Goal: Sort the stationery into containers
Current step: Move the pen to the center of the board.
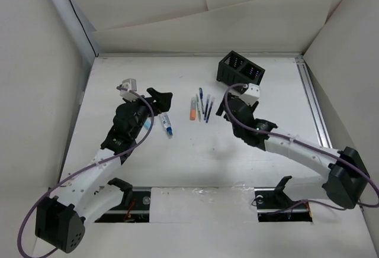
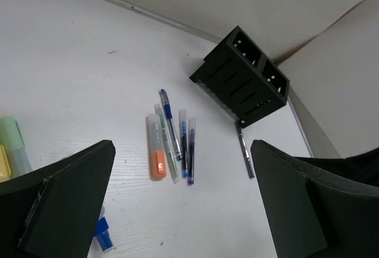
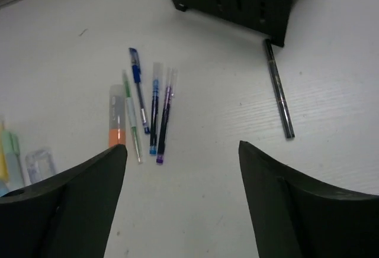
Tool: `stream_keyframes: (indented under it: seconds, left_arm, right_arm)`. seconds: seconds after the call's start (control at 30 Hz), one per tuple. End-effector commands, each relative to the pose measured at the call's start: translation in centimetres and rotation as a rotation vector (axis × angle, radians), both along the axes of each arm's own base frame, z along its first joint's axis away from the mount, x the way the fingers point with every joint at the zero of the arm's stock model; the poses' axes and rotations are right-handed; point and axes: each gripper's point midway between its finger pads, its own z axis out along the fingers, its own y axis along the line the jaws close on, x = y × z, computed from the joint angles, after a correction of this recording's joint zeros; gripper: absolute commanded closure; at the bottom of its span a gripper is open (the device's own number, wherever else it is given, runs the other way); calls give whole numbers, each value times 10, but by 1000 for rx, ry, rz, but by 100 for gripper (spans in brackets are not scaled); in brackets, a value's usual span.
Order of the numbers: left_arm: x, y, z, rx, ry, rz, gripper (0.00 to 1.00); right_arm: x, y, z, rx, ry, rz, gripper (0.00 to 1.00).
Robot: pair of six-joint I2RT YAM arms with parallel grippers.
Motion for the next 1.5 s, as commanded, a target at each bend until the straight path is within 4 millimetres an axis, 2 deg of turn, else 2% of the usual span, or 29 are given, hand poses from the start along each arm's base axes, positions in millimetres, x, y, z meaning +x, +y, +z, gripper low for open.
stream_keyframes:
  seconds: [0.0, 0.03, 0.1, 0.13, 0.2, 0.23, 0.37, 0.5, 0.6, 0.7, 0.8, 0.9, 0.93, 0.97, 1.03, 1.13, 1.2, 1.3, 1.37, 1.43, 1.47]
  left_arm:
    - [7, -5, 2, 35, -12, -14, 0]
    - [7, -5, 2, 35, -12, -14, 0]
    - [4, -10, -3, 44, -17, -49, 0]
    - [5, -10, -1, 35, -38, -49, 0]
    - [0, -15, -12, 36, -32, -83, 0]
    - [0, -16, -10, 32, -40, -92, 0]
    - [-4, -22, -10, 27, -49, -128, 3]
    - [-5, -24, -10, 30, -64, -148, 13]
    - [-6, -28, -13, 33, -54, -169, 18]
    - [-7, -29, -13, 32, -55, -178, 18]
    - [-8, -31, -13, 24, -51, -187, 18]
    - [-8, -31, -11, 21, -59, -186, 19]
    - [-9, -30, -6, 14, -77, -186, 19]
    - [-10, -32, -6, 14, -77, -197, 19]
    - [-11, -32, -10, 9, -64, -197, 19]
    - [-12, -32, -5, 3, -82, -196, 19]
    - [-13, -33, -5, 2, -82, -206, 19]
    - [-13, -33, -5, 2, -82, -206, 19]
    - [-14, -32, 0, -2, -93, -205, 19]
    - [-16, -31, -1, -2, -95, -205, 19]
    - [-19, -30, 7, -10, -118, -205, 19]
  right_arm:
    - [12, -26, -26, 54, 97, -178, 3]
    - [14, -30, -27, 59, 102, -187, 3]
    - [19, -36, -46, 40, 152, -221, 0]
    - [26, -43, -46, 40, 154, -247, 0]
    - [32, -49, -54, 33, 179, -284, 0]
    - [34, -59, -55, 29, 185, -309, 0]
    - [50, -69, -62, 61, 210, -318, 3]
    - [62, -66, -73, 78, 247, -281, 6]
    - [66, -57, -86, 68, 278, -240, 11]
    - [72, -54, -91, 96, 300, -221, 14]
    - [77, -62, -97, 154, 315, -241, 17]
    - [78, -74, -110, 185, 343, -261, 24]
    - [78, -72, -111, 200, 346, -260, 26]
    - [80, -80, -116, 202, 359, -279, 30]
    - [82, -82, -128, 221, 390, -274, 37]
    - [82, -78, -132, 206, 410, -269, 44]
    - [86, -76, -126, 210, 402, -267, 44]
    - [82, -70, -134, 211, 451, -231, 49]
    - [80, -72, -137, 206, 478, -226, 56]
    - [85, -73, -132, 232, 481, -220, 57]
    - [82, -74, -137, 215, 499, -216, 59]
